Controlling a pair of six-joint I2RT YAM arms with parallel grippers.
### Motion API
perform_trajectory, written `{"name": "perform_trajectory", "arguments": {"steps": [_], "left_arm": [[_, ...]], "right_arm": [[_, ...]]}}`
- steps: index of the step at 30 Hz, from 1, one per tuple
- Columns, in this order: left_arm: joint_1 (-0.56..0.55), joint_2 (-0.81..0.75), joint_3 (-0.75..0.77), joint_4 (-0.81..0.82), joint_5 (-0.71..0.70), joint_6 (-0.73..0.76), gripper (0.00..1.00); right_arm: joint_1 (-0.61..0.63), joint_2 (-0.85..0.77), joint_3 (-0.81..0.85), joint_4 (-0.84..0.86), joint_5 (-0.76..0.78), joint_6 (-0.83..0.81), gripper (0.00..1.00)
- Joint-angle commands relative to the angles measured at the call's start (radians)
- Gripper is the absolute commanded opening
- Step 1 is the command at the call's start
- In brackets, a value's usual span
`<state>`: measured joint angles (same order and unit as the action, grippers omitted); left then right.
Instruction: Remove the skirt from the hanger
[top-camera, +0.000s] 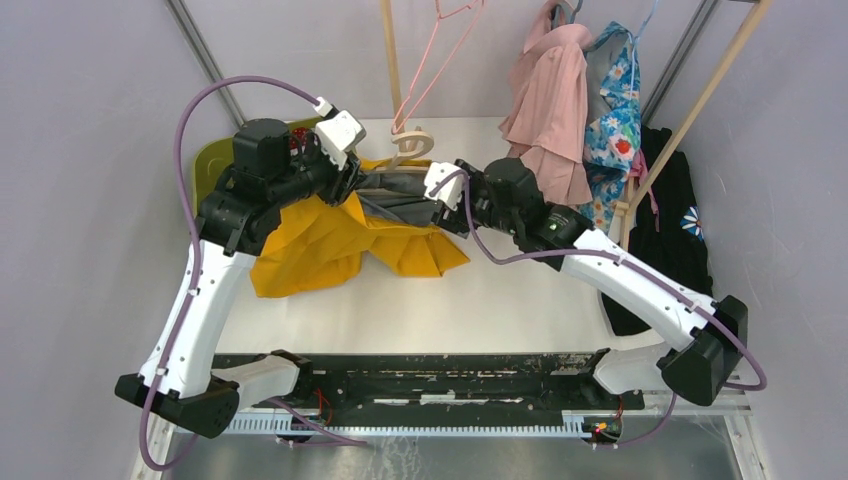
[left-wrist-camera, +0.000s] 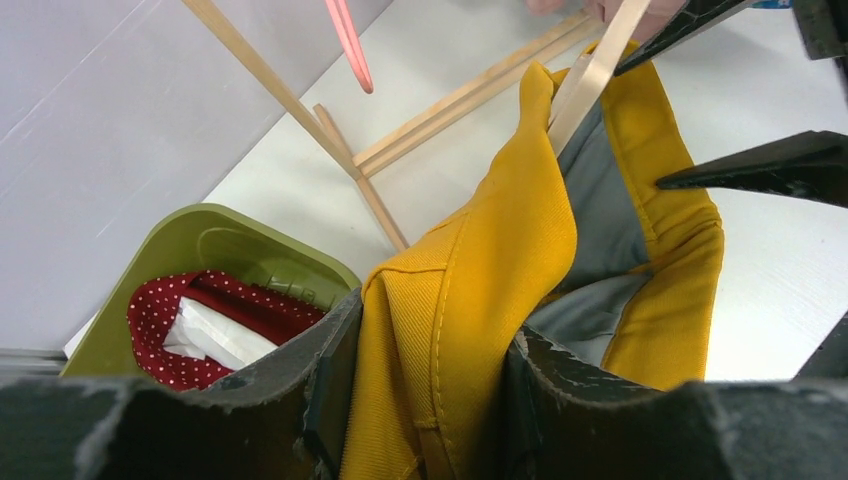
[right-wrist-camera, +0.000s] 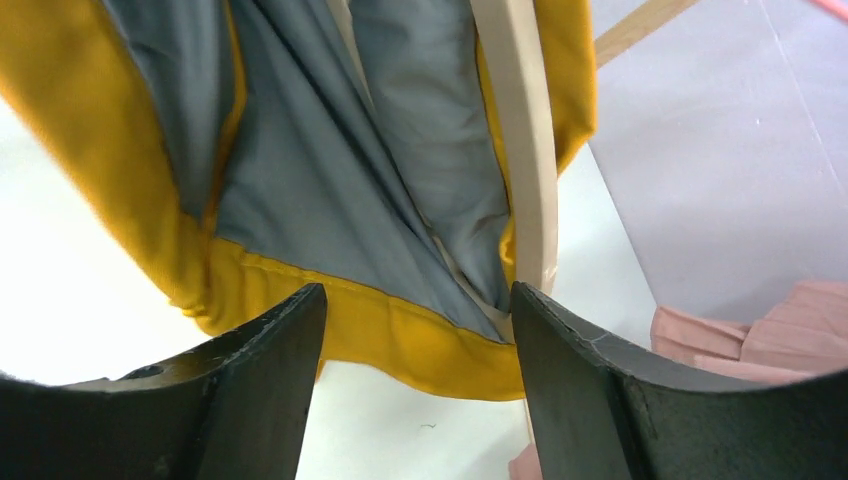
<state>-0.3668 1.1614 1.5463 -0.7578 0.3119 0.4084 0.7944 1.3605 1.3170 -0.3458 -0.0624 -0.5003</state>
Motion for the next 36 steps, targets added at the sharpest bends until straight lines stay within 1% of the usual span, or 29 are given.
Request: {"name": "perform_trajectory", "arguments": {"steps": [1,3,6,8,13,20,26,28,36], "left_arm": [[0.000,-0.030,0.094,0.105,0.055,-0.019,0.03],[0.000,-0.029,0.097,0.105,0.063,-0.019,0.03],[0.001,-0.033,0.095,0.102,0.064,-0.020,0.03],[0.001,-0.034,0.094,0.100,0.061,-0.017,0.03],[0.001,-0.031,0.094,0.097,0.061,-0.014,0.03],[0.000,-0.025,0.092,0.093,0.055,-0.009,0.03],[0.000,-0.010,0.098,0.096,0.064,-0.015,0.03],[-0.001,-0.009,0.096,0.096,0.068,-0.017,0.03],[-0.001,-0.003,0.095,0.095,0.069,-0.014,0.03]], "right_arm": [[-0.074,-0.052,-0.087,0.238,-0.044,0.022,0.71],[-0.117,-0.039,-0.076,0.256,-0.081,0.047,0.68],[-0.160,-0.009,-0.031,0.252,-0.116,0.026,0.63],[-0.186,0.008,0.015,0.242,-0.171,0.014,0.58],[-0.208,0.050,0.166,0.081,-0.366,-0.036,0.50],[-0.210,0.038,0.206,-0.051,-0.554,-0.024,0.44],[-0.210,0.032,0.198,-0.133,-0.600,-0.059,0.38],[-0.209,0.040,0.201,-0.136,-0.615,-0.060,0.38],[-0.210,0.100,0.253,-0.137,-0.564,-0.118,0.38]]}}
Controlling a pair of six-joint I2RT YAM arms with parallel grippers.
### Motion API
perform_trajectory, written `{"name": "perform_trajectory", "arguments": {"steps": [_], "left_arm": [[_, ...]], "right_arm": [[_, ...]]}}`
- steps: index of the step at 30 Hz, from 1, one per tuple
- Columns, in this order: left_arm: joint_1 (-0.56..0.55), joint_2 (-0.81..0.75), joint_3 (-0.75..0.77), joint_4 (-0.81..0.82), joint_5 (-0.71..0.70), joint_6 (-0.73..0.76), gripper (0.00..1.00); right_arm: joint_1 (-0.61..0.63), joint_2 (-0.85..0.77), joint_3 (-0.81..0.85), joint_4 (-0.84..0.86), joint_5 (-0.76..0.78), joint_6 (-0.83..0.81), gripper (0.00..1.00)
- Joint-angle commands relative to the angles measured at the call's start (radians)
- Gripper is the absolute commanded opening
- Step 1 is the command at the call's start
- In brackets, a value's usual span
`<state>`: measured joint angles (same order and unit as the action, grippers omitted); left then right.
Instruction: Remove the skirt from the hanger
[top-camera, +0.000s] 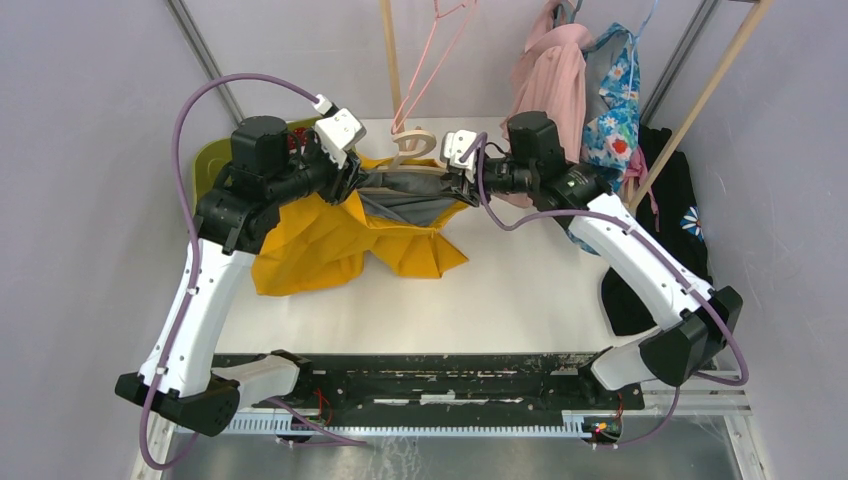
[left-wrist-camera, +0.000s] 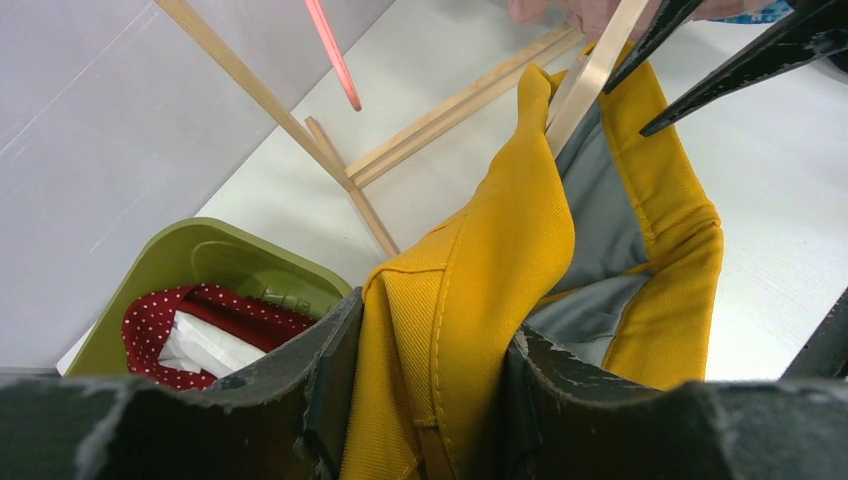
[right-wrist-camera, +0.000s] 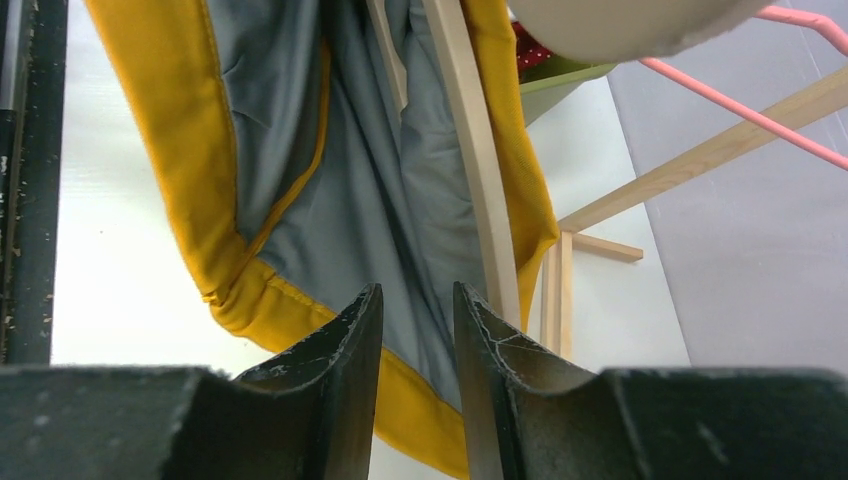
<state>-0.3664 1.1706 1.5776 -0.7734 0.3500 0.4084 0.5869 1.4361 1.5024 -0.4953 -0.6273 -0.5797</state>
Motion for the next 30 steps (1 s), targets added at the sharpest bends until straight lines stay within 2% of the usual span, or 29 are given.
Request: {"name": "perform_trajectory", "arguments": {"steps": [1,16,30], "left_arm": [[-0.001,-0.012,0.064,0.111,0.031,-0.014,0.03],[-0.001,-0.004,0.054,0.111,0.042,-0.013,0.03],[-0.002,-0.003,0.054,0.109,0.040,-0.010,0.03]], "right_arm": [[-0.004,0.026,0.071,0.014,0.004,-0.043,0.38],[-0.009,0.056,0.106,0.038,0.028,-0.058,0.40],[-0.009,0.128,0.113,0.096,-0.025,0.023,0.41]]}}
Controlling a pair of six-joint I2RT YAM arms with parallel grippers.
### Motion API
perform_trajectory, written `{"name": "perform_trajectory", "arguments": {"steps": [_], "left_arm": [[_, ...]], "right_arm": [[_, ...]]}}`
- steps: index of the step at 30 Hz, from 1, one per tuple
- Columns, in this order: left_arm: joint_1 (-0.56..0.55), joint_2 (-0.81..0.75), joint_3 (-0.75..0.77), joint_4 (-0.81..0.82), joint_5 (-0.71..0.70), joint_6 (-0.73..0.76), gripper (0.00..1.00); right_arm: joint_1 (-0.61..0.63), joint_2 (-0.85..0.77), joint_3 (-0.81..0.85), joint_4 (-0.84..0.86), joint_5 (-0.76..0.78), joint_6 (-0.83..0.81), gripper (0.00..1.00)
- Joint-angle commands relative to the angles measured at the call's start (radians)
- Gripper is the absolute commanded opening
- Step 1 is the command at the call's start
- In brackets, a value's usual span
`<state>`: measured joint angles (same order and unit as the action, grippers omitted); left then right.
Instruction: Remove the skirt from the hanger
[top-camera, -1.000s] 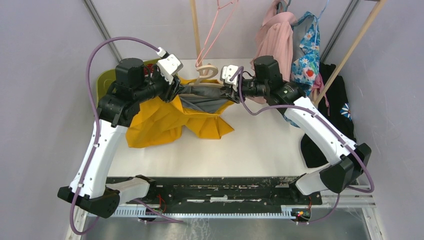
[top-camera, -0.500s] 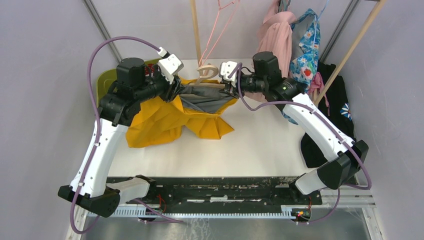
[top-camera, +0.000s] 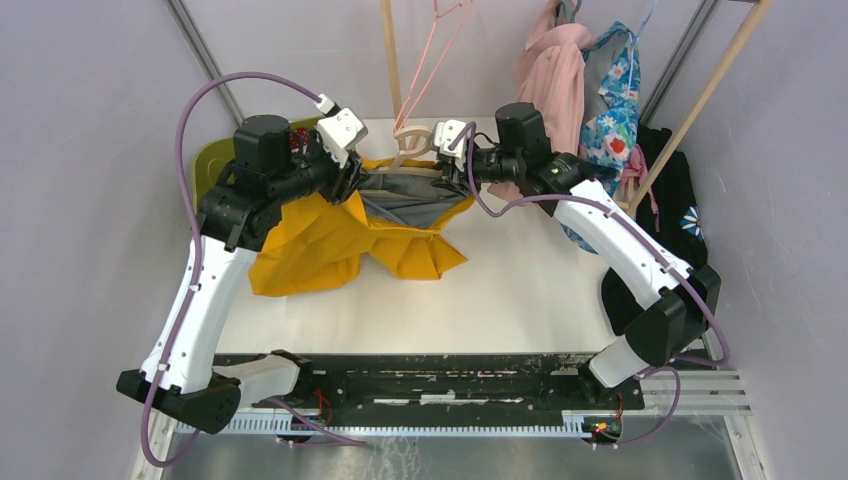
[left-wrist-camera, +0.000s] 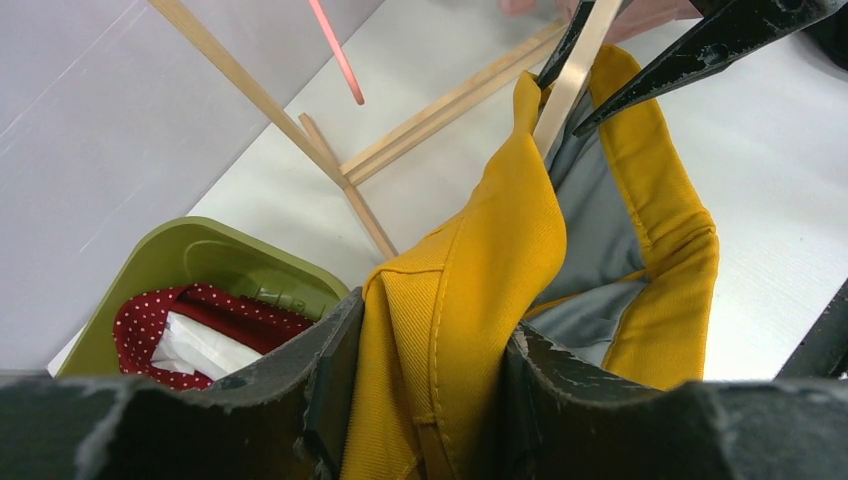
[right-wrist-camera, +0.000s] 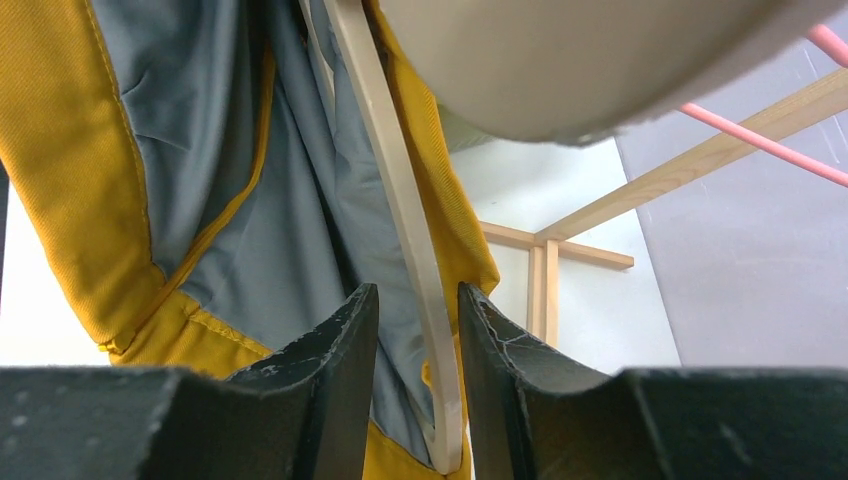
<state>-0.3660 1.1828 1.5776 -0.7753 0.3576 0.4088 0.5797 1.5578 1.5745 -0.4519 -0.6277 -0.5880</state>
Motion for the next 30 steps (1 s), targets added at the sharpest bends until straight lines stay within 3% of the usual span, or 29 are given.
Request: {"name": "perform_trajectory", "arguments": {"steps": [1,7,14,21,24,30], "left_arm": [[-0.001,-0.015,0.053,0.112,0.032,-0.010,0.03],[-0.002,-0.011,0.059,0.112,0.037,-0.012,0.03],[-0.002,-0.013,0.057,0.113,0.034,-0.012,0.03],[-0.002,-0.011,0.061,0.110,0.033,-0.010,0.03],[-0.003,-0.008,0.064,0.112,0.038,-0.010,0.03],[-0.002,-0.002,0.065,0.113,0.040,-0.011,0.03]], "right_arm": [[-0.003,0.005,0.040,0.053,-0.029,0.038,0.40],[-0.002,-0.015,0.016,0.062,-0.037,0.049,0.40],[-0.002,0.026,0.008,0.087,-0.007,0.046,0.50],[-0.002,0.041,0.000,0.100,-0.020,0.057,0.53],[-0.003,0.044,-0.011,0.119,-0.003,0.073,0.61],[-0.003,0.057,-0.010,0.148,-0.010,0.099,0.63]]}}
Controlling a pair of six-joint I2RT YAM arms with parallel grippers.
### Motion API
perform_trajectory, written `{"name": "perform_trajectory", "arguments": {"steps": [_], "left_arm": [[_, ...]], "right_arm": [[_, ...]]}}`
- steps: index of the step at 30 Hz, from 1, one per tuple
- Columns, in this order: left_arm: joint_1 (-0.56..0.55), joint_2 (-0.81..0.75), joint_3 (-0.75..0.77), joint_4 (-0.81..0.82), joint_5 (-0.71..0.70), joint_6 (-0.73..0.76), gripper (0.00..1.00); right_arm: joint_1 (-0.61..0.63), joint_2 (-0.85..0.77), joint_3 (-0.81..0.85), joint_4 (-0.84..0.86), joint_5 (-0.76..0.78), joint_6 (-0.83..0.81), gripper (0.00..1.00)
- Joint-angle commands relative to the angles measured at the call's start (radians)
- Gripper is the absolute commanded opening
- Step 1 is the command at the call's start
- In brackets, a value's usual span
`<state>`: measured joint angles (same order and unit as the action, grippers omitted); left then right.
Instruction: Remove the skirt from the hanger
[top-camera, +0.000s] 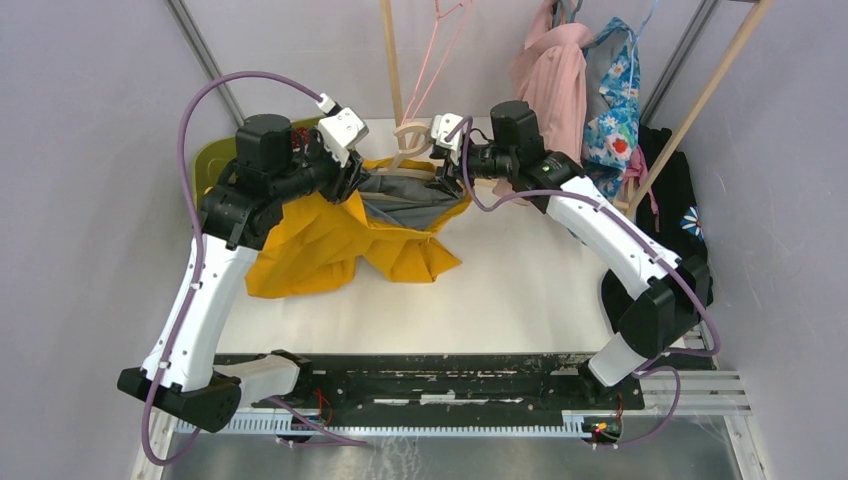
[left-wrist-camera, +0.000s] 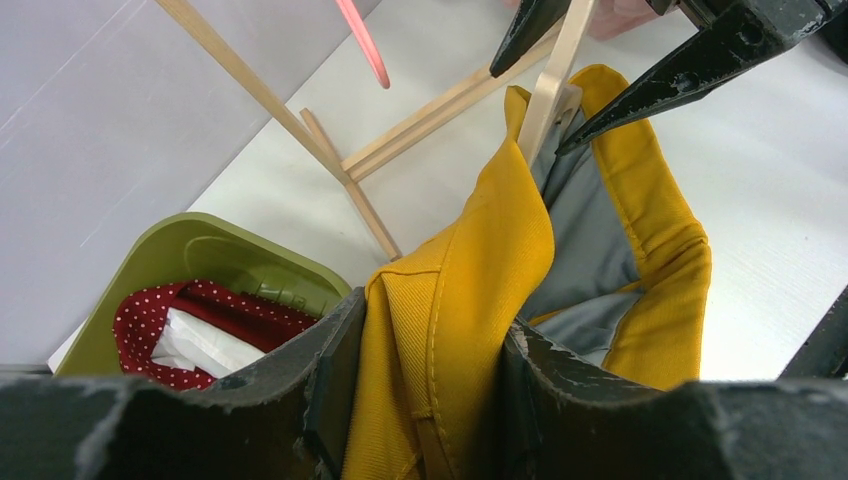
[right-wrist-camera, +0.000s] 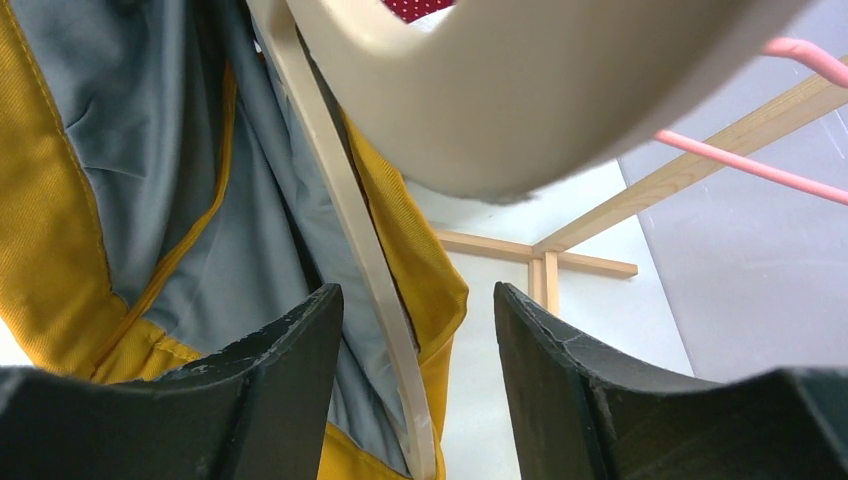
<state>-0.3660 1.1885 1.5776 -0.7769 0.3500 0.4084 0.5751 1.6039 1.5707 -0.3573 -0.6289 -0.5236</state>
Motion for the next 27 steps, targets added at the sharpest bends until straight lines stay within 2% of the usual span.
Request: {"name": "perform_trajectory", "arguments": {"steps": [1,10,16,23,26,27], "left_arm": [[-0.003,-0.006,0.065,0.114,0.047,-0.011,0.03],[-0.003,0.003,0.068,0.116,0.046,-0.010,0.03],[-0.002,0.005,0.071,0.116,0.047,-0.012,0.03],[-0.003,0.002,0.076,0.114,0.049,-0.013,0.03],[-0.005,0.002,0.075,0.114,0.047,-0.011,0.03],[-0.005,0.002,0.076,0.114,0.047,-0.011,0.03]], "right_arm": [[0.003,0.011,-0.007,0.051,-0.016,0.036,0.62],[0.034,-0.017,-0.074,0.052,-0.067,0.064,0.57],[0.051,-0.031,-0.102,0.041,-0.057,0.054,0.59],[0.069,0.025,-0.056,0.070,-0.047,0.072,0.59],[0.070,0.051,-0.027,0.091,-0.040,0.091,0.56],[0.070,0.059,-0.022,0.104,-0.040,0.104,0.51]]}}
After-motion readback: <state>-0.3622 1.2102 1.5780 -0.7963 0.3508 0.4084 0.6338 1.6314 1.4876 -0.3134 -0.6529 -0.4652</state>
